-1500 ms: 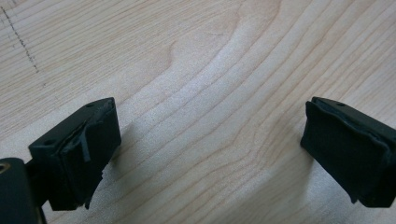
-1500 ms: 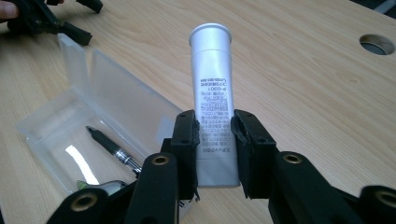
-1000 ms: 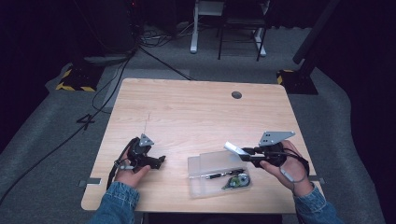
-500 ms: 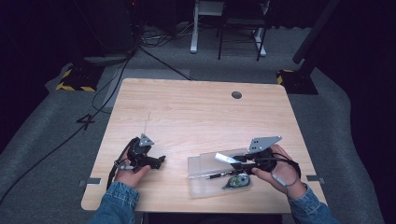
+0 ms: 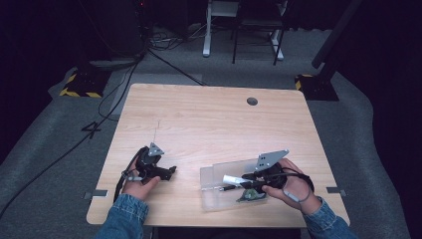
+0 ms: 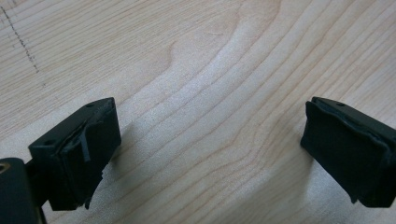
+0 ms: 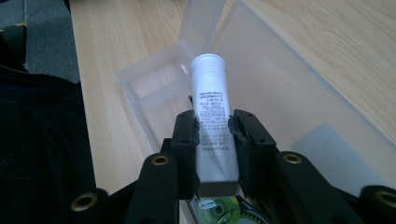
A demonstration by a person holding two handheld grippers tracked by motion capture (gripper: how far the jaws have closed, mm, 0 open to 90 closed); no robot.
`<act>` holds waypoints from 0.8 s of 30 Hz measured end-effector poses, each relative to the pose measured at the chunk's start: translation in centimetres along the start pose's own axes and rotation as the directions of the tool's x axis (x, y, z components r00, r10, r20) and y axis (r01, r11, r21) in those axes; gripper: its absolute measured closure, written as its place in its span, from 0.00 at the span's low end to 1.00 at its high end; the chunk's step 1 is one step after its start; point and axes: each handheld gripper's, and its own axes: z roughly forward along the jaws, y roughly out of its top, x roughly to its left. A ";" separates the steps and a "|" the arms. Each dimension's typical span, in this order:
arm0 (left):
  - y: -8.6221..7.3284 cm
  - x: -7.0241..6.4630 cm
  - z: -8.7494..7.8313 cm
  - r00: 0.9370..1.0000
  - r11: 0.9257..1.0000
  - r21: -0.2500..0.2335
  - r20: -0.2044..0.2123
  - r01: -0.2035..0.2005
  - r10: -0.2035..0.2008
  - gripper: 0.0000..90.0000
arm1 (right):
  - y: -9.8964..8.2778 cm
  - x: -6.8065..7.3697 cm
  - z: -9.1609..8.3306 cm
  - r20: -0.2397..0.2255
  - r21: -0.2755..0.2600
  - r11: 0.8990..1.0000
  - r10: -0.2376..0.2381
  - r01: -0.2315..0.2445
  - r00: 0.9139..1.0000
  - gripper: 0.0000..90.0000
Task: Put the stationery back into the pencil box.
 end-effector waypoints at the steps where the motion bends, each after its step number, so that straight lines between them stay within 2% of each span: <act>1: 0.0 0.0 0.0 1.000 1.000 0.000 0.000 0.000 0.000 0.05 | 0.0 0.0 0.1 -0.005 0.004 1.000 -0.001 0.001 1.000 0.79; 10: 0.0 0.0 0.0 1.000 1.000 -0.001 -0.001 -0.002 0.002 0.05 | -0.3 0.3 1.5 -0.066 0.056 0.998 -0.017 0.021 0.998 0.79; 18: 0.0 0.0 0.0 1.000 1.000 -0.001 -0.003 -0.006 0.006 0.05 | -0.5 0.2 2.0 -0.079 0.076 0.996 -0.033 0.039 0.996 0.80; 24: 0.0 0.0 0.0 1.000 1.000 -0.001 -0.001 -0.003 0.002 0.05 | -0.6 0.3 2.5 -0.112 0.081 0.995 -0.048 0.057 0.993 0.80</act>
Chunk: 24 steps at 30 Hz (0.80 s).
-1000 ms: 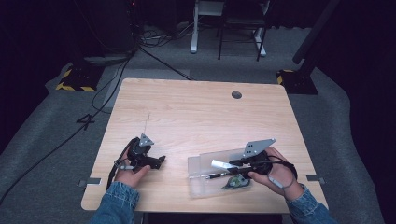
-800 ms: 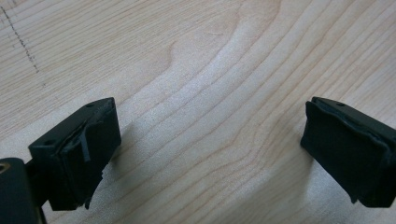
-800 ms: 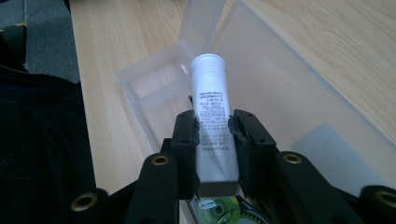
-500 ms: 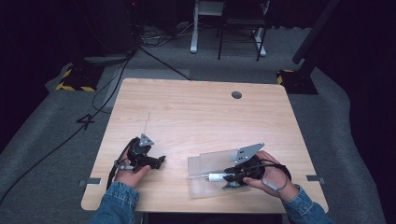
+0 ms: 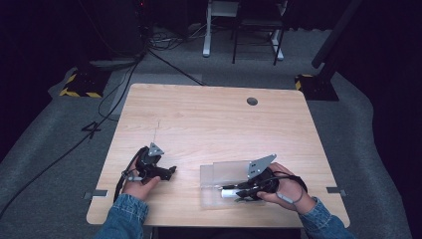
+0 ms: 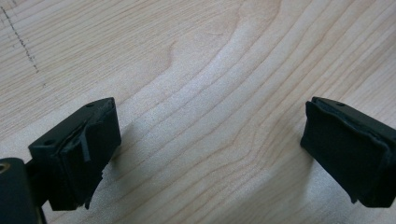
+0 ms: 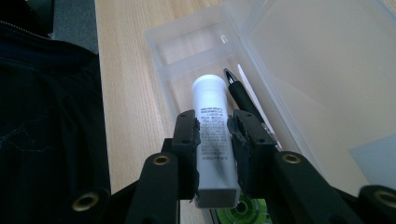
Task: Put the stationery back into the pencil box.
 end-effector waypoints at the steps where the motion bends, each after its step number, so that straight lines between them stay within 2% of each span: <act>1: 0.0 0.0 0.0 1.000 1.000 0.000 0.000 0.000 0.000 0.05 | 0.0 0.0 0.1 -0.003 0.000 1.000 -0.004 0.004 1.000 0.80; 5: 0.0 0.0 0.0 1.000 1.000 0.001 0.001 0.002 -0.002 0.05 | 0.2 0.0 0.6 -0.012 0.000 1.000 -0.019 0.019 1.000 0.80; 6: 0.0 0.0 0.0 1.000 1.000 0.001 0.002 0.002 -0.002 0.05 | 0.3 -0.1 0.8 -0.016 0.006 0.999 -0.035 0.035 0.999 0.80; 15: 0.0 0.0 0.0 1.000 1.000 0.002 0.000 -0.002 0.002 0.05 | 0.3 -0.8 1.8 -0.043 0.002 0.998 -0.059 0.059 0.997 0.80; 24: 0.0 0.0 0.0 1.000 1.000 0.004 0.001 -0.002 0.002 0.05 | 0.1 -1.4 2.4 -0.042 -0.004 0.997 -0.076 0.076 0.996 0.80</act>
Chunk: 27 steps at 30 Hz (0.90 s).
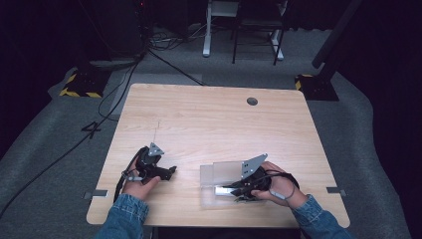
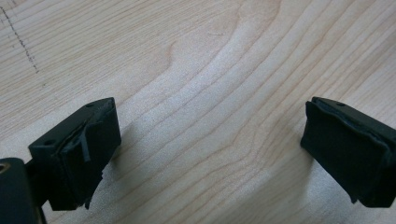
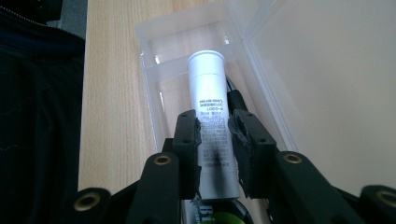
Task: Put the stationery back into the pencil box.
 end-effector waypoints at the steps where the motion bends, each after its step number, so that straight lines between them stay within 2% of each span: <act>1: 0.0 0.0 0.0 1.000 1.000 -0.002 -0.001 0.000 0.000 0.05 | 0.0 -0.1 0.0 -0.002 -0.002 1.000 -0.005 0.005 1.000 0.80; 12: 0.0 0.0 0.0 1.000 1.000 0.000 0.000 0.000 0.000 0.05 | -0.5 -0.8 0.1 0.030 -0.015 0.999 -0.028 0.028 0.999 0.77; 27: 0.0 0.0 0.0 1.000 1.000 0.000 0.000 0.000 0.000 0.05 | -0.5 -0.6 0.6 0.057 -0.008 0.997 -0.070 0.071 0.996 0.76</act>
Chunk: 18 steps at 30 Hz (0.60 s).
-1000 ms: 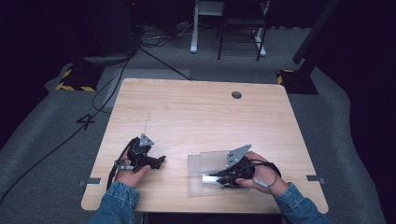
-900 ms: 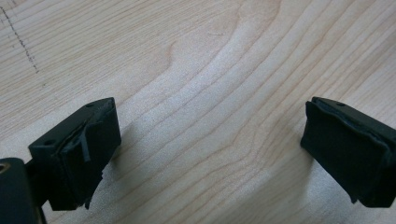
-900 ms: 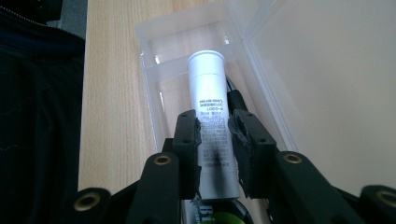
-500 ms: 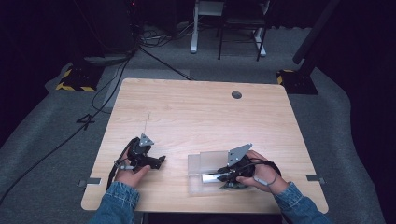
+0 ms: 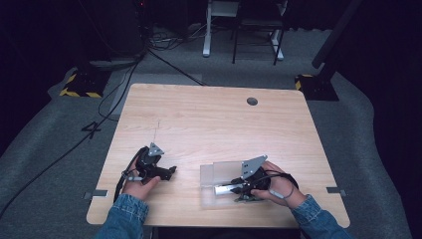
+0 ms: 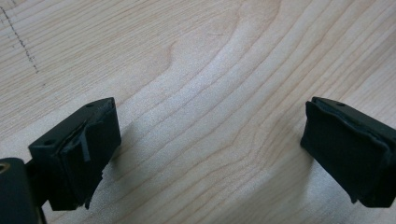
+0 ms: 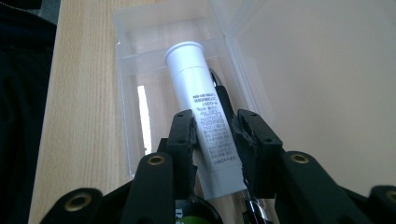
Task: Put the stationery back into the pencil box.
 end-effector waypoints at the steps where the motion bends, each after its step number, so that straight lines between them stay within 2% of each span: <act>1: 0.0 0.0 0.0 1.000 1.000 0.000 0.000 0.000 0.000 0.05 | 0.0 0.0 0.1 0.000 0.008 1.000 -0.005 0.005 1.000 0.75; 4: 0.0 0.0 0.0 1.000 1.000 0.000 0.000 0.000 0.000 0.05 | -0.1 0.0 0.1 -0.011 0.000 1.000 0.015 -0.015 1.000 0.71; 8: 0.0 0.0 0.0 1.000 1.000 0.000 0.000 0.000 0.000 0.05 | 0.0 -0.1 -0.8 -0.009 -0.043 0.998 0.034 -0.035 0.999 0.69; 18: 0.0 0.0 0.0 1.000 1.000 -0.002 -0.001 0.001 -0.001 0.05 | 0.2 -0.3 -3.9 0.041 -0.142 0.987 0.081 -0.074 0.996 0.65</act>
